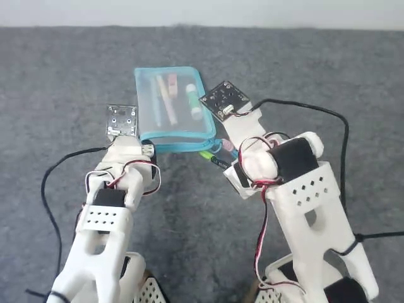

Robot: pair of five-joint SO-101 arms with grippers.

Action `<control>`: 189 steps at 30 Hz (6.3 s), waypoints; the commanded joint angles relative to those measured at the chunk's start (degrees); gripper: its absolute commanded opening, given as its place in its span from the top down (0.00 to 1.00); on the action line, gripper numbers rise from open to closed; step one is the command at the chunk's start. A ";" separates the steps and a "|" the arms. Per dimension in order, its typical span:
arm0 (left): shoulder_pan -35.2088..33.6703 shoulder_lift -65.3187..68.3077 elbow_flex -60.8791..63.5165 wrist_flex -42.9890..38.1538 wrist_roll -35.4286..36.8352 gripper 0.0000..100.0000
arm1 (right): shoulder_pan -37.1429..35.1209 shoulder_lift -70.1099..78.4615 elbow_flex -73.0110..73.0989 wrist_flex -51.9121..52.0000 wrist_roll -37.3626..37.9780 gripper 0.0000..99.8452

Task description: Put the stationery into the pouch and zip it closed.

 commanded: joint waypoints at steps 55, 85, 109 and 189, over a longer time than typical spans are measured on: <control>4.31 -0.18 -0.84 -2.29 -1.49 0.99 | -4.70 21.76 9.14 -44.97 -24.18 0.87; 0.79 -29.45 5.67 10.02 -2.11 0.99 | 4.26 -1.63 41.67 -57.01 2.81 0.69; 1.41 -29.98 6.55 10.46 -2.11 0.99 | -2.15 17.36 36.13 -70.20 2.81 0.72; 11.69 -20.66 6.29 9.58 -4.66 0.99 | -19.91 -15.16 23.12 -29.85 6.59 0.99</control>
